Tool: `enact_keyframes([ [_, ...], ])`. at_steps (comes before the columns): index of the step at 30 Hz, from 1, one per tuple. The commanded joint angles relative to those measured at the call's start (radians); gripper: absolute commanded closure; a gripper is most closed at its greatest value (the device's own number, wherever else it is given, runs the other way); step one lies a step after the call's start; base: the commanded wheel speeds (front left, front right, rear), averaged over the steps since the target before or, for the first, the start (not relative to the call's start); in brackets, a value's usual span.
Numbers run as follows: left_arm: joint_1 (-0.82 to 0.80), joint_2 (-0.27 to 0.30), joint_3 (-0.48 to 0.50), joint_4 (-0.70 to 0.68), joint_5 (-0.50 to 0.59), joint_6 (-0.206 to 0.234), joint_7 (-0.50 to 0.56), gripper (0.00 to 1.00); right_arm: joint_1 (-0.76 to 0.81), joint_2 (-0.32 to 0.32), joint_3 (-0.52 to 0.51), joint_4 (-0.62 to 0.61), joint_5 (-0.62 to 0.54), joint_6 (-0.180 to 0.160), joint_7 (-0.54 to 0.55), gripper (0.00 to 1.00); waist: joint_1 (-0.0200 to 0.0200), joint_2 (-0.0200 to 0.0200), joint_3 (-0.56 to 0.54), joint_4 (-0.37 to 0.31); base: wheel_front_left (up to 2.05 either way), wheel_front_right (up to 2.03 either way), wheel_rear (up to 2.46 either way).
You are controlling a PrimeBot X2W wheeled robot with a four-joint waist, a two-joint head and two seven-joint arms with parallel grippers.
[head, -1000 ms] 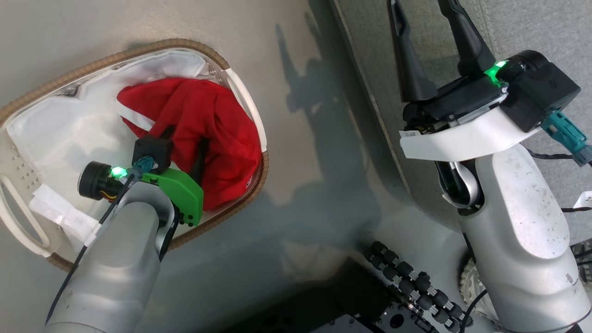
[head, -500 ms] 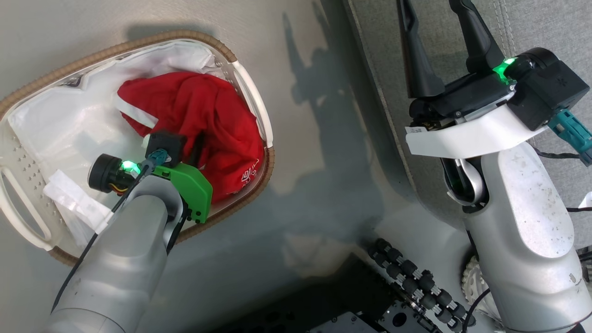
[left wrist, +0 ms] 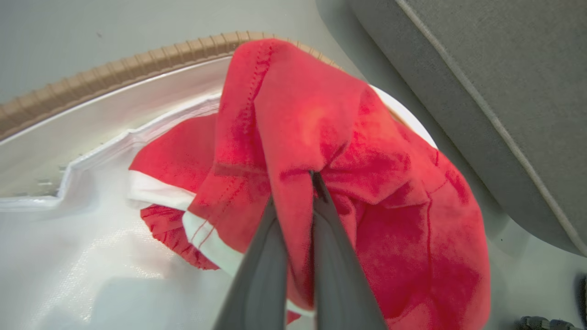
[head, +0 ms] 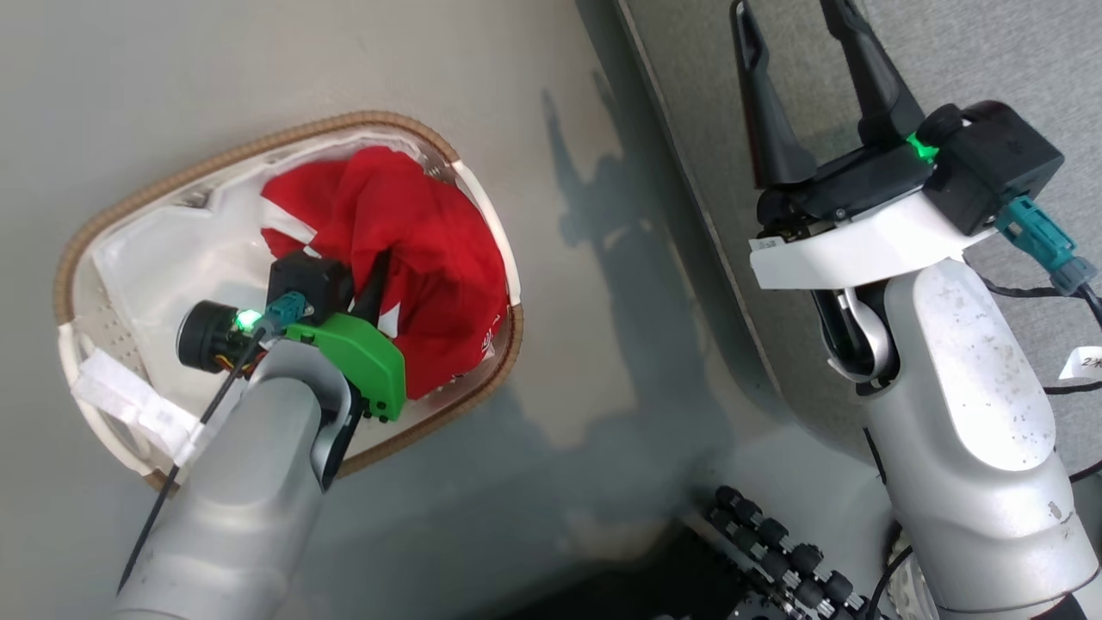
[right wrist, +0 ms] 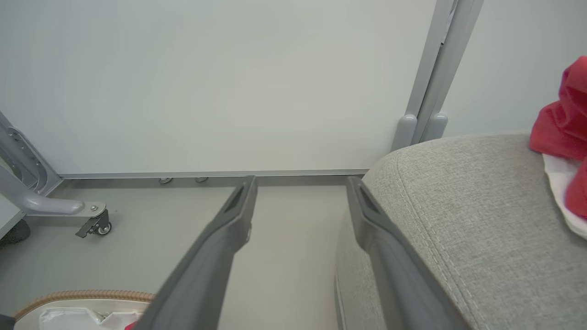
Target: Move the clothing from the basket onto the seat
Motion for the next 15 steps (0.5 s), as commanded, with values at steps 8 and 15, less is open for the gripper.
enact_keyframes([
  [8, 0.116, -0.026, 0.064, -0.086, 0.048, -0.003, 0.0, 1.0, 0.062, -0.003, 0.006, 0.056, -0.019, -0.001, 0.0, 0.0, 0.0, 0.0, -0.224, 0.066, 0.0, 0.0, 0.0],
  [15, 0.222, -0.058, 0.146, -0.18, 0.081, -0.003, 0.0, 1.0, 0.128, -0.004, 0.003, 0.1, -0.032, -0.001, 0.0, 0.0, 0.0, 0.0, -0.363, 0.118, 0.0, 0.0, 0.0],
])
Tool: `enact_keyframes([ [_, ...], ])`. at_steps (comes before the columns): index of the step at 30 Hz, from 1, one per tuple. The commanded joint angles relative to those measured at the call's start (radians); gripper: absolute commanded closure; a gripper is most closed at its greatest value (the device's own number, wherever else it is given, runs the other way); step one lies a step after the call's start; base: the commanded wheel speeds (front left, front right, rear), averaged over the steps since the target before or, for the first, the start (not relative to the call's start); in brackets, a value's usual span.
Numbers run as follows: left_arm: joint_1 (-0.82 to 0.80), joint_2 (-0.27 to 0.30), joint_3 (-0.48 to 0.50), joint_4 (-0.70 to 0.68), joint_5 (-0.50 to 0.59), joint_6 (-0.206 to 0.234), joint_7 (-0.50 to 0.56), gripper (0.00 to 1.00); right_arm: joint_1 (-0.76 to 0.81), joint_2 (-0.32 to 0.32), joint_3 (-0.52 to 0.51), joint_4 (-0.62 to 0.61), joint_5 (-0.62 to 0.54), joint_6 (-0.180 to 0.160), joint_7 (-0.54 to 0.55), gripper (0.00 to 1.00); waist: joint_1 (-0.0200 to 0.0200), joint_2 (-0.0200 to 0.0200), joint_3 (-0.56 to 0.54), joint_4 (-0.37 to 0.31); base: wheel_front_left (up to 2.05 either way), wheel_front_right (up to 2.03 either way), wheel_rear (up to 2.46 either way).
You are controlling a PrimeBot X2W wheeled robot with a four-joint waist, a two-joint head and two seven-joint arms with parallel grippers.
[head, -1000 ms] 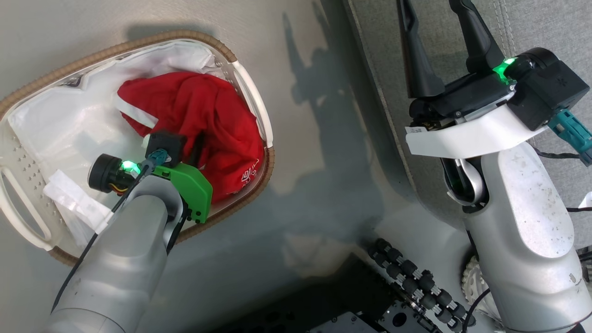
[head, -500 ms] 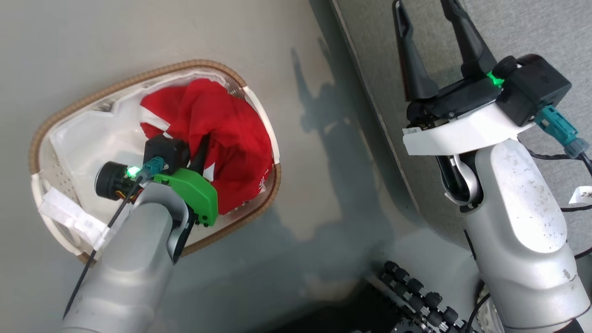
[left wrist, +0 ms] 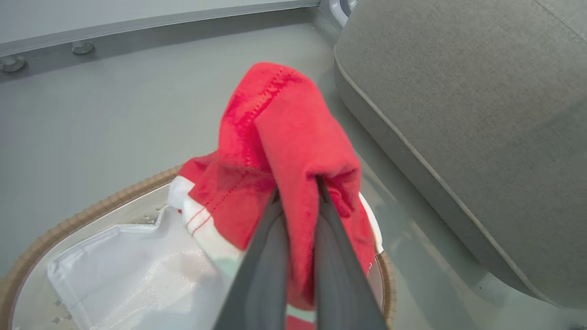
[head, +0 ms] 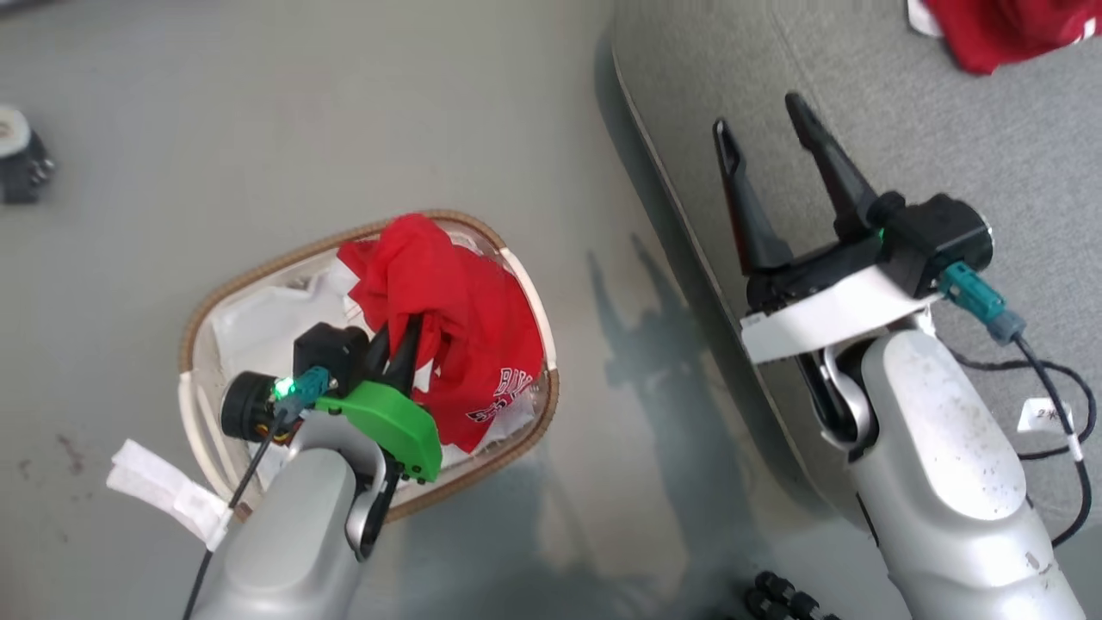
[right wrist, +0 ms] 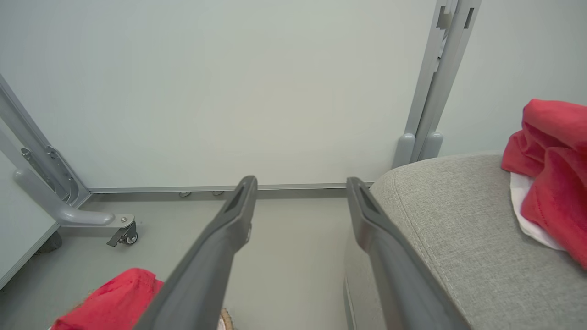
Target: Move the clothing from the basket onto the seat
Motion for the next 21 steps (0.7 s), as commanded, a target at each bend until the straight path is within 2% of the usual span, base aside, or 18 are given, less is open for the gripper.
enact_keyframes([
  [1, 0.035, -0.008, 0.015, -0.02, 0.011, -0.003, 0.0, 1.0, 0.029, -0.004, -0.003, 0.009, -0.006, -0.001, 0.0, 0.0, 0.0, 0.0, -0.131, 0.069, 0.0, 0.0, 0.0],
  [11, 0.15, -0.049, 0.085, -0.186, 0.065, -0.003, -0.001, 1.0, 0.148, -0.004, -0.028, 0.046, -0.017, -0.001, 0.0, 0.0, 0.0, 0.0, -0.3, 0.14, 0.0, 0.0, 0.0],
  [21, 0.216, -0.062, 0.153, -0.308, 0.084, -0.003, -0.001, 1.0, 0.252, -0.004, -0.005, 0.088, -0.01, -0.001, 0.0, 0.0, 0.0, 0.0, -0.435, 0.17, 0.0, 0.0, 0.0],
])
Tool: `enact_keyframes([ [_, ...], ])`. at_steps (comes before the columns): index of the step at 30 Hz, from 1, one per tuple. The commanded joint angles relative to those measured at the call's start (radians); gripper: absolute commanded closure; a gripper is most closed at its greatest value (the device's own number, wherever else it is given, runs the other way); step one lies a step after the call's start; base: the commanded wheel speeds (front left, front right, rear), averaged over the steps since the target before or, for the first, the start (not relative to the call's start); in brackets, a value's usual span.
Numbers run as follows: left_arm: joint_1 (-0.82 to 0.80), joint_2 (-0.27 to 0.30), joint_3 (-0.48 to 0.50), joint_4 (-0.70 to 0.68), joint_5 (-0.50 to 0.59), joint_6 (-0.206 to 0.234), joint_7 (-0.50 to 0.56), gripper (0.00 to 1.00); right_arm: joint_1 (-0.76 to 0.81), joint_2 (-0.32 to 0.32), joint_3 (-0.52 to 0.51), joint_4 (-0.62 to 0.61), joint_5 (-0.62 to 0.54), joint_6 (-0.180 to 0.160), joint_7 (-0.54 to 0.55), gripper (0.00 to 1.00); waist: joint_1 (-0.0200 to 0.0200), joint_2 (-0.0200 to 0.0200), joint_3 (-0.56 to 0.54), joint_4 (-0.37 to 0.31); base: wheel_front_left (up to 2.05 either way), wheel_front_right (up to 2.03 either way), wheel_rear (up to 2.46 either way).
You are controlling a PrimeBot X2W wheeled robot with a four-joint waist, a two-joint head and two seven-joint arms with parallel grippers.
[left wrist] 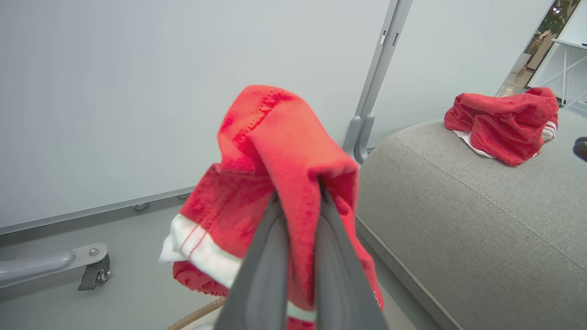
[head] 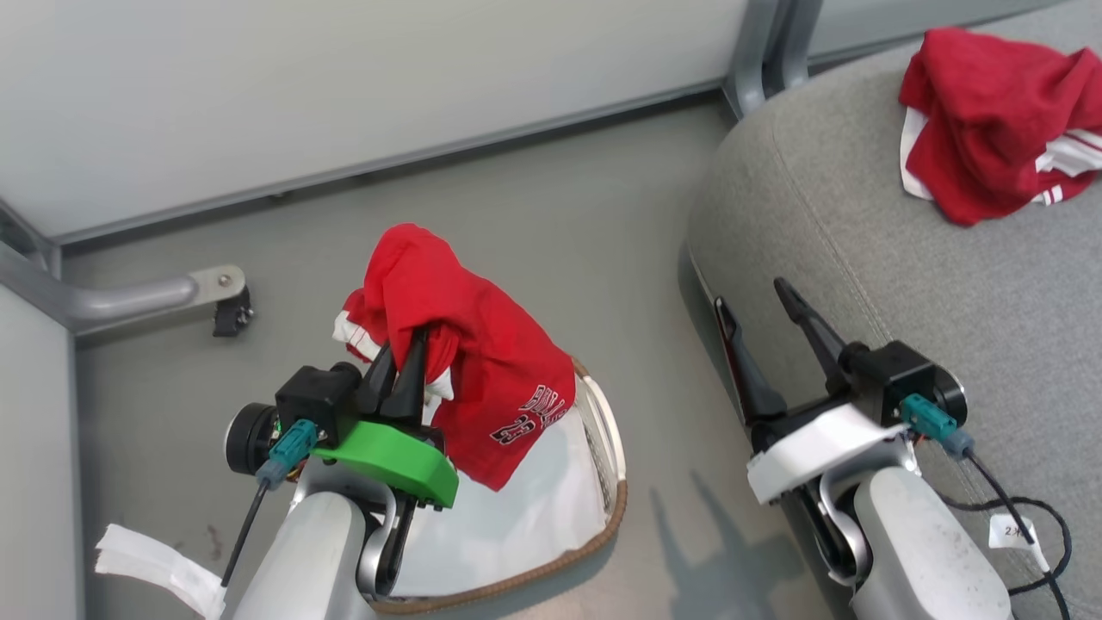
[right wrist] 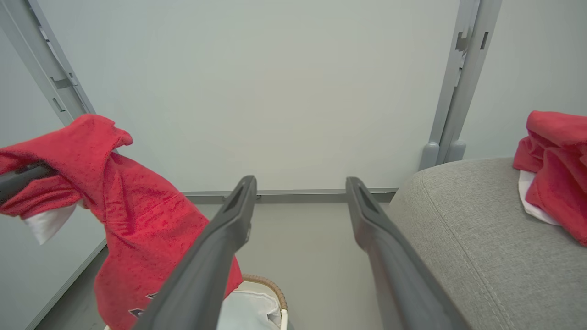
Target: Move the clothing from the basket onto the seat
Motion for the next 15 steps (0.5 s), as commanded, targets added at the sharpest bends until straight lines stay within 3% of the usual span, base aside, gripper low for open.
enact_keyframes([
  [1, 0.019, -0.001, 0.01, -0.017, -0.001, -0.003, -0.001, 1.0, 0.023, -0.005, 0.002, 0.005, 0.004, -0.001, 0.0, 0.0, 0.0001, 0.0, -0.081, 0.041, 0.0, 0.0, 0.0],
  [15, 0.04, -0.003, 0.018, -0.116, -0.015, -0.003, -0.001, 1.0, 0.107, -0.004, 0.07, 0.04, 0.006, -0.001, 0.0, 0.0, 0.0001, 0.0, -0.147, 0.06, 0.0, 0.0, 0.0],
])
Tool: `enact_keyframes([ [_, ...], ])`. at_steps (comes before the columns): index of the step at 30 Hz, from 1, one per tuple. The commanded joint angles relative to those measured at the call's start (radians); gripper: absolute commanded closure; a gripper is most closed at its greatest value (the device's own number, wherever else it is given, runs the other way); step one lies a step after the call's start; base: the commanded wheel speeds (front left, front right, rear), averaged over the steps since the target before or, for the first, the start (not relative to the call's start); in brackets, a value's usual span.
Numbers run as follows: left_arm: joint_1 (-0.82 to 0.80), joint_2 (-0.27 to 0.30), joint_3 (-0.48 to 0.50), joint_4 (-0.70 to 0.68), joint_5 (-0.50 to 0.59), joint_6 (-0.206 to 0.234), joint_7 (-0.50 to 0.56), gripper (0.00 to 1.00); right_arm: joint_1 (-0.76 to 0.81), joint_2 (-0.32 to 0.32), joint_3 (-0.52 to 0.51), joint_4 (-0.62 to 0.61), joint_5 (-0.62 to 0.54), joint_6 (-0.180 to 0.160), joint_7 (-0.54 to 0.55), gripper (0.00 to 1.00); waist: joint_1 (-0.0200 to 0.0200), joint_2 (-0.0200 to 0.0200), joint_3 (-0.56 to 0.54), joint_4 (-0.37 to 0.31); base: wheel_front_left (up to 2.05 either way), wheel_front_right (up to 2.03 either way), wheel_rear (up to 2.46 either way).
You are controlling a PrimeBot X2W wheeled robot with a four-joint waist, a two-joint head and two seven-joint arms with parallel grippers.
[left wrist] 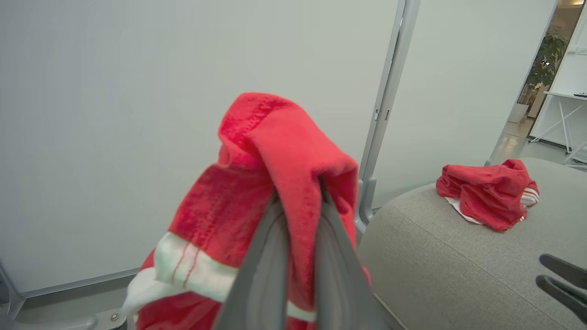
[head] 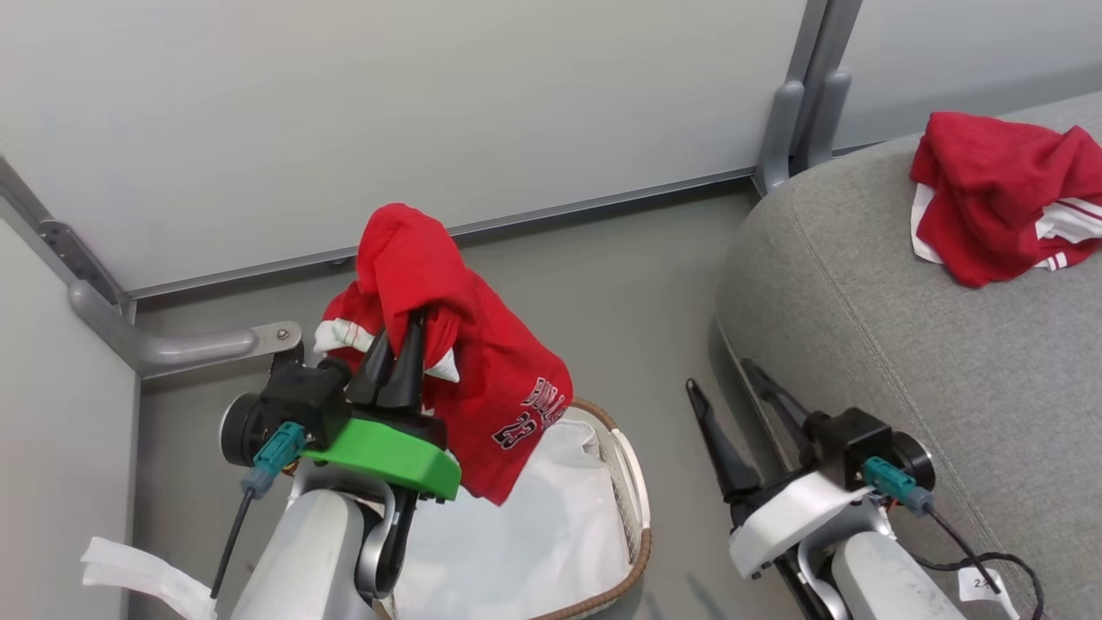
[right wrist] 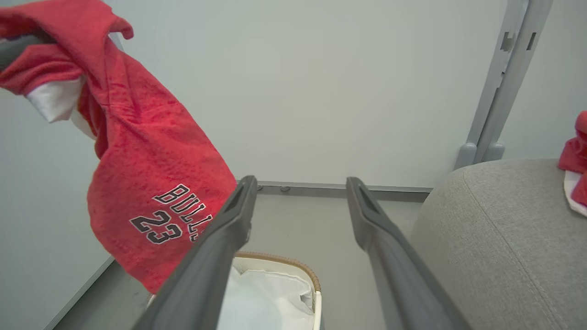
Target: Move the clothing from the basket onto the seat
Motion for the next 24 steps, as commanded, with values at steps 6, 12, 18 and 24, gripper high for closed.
enact_keyframes([
  [6, -0.012, 0.001, -0.035, -0.002, -0.021, -0.003, -0.001, 1.0, -0.035, -0.004, 0.137, 0.026, 0.038, -0.001, 0.0, 0.0, 0.0001, 0.0, 0.002, 0.031, 0.0, 0.0, 0.0],
  [12, -0.03, 0.001, -0.081, -0.01, -0.037, -0.003, -0.001, 1.0, -0.135, -0.004, 0.294, 0.071, 0.098, -0.001, 0.0, 0.0, 0.0001, 0.0, 0.016, 0.062, 0.0, 0.0, 0.0],
  [18, -0.052, 0.001, -0.137, -0.011, -0.059, -0.003, -0.001, 1.0, -0.258, -0.004, 0.406, 0.139, 0.118, -0.001, 0.0, 0.0, 0.0001, 0.0, 0.03, 0.099, 0.0, 0.0, 0.0],
  [24, -0.073, 0.001, -0.179, -0.019, -0.078, -0.003, -0.001, 1.0, -0.321, -0.004, 0.414, 0.241, 0.098, -0.001, 0.0, 0.0, 0.0001, 0.0, 0.042, 0.136, 0.0, 0.0, 0.0],
])
